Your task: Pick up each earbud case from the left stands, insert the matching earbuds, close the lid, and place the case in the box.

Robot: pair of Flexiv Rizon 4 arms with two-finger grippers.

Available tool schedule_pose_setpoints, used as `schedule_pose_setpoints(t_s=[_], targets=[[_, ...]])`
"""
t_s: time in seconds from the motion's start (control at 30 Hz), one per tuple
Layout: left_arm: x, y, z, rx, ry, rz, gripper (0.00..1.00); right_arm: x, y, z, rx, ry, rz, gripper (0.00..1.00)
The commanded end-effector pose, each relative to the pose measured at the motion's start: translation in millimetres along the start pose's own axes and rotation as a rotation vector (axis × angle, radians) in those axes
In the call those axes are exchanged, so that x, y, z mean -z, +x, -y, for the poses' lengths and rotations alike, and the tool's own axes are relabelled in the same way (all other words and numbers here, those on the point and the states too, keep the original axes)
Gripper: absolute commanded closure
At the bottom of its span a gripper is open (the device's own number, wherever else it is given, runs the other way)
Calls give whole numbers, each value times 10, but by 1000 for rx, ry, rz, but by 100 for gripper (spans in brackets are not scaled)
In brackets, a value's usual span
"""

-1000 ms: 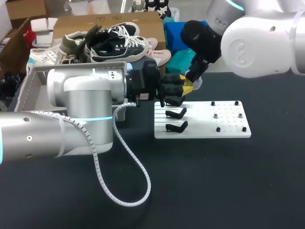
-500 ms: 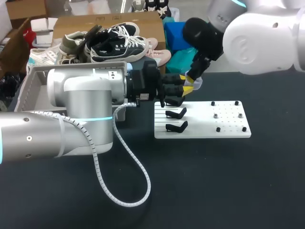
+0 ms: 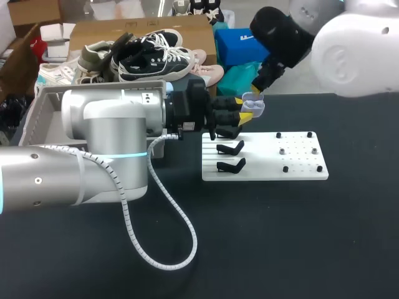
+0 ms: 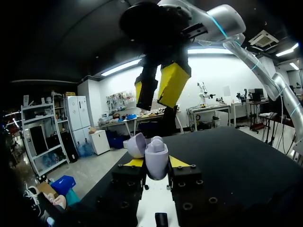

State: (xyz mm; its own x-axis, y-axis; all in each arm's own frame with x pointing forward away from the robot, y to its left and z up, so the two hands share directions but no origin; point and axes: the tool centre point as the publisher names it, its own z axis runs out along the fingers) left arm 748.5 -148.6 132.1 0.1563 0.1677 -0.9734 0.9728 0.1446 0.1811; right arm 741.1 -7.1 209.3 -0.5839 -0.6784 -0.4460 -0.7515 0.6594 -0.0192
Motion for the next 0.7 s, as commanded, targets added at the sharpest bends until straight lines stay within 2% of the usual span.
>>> schedule_pose_setpoints(t_s=[0.03, 0.37, 0.7], targets=[[0, 1, 16, -2, -7, 2, 100, -87, -74, 96, -5, 15, 23, 59], [0, 1, 16, -2, -7, 2, 100, -295, -253, 430, -34, 18, 44, 58], [0, 1, 16, -2, -7, 2, 100, -506, -226, 465, -51, -12, 27, 58]])
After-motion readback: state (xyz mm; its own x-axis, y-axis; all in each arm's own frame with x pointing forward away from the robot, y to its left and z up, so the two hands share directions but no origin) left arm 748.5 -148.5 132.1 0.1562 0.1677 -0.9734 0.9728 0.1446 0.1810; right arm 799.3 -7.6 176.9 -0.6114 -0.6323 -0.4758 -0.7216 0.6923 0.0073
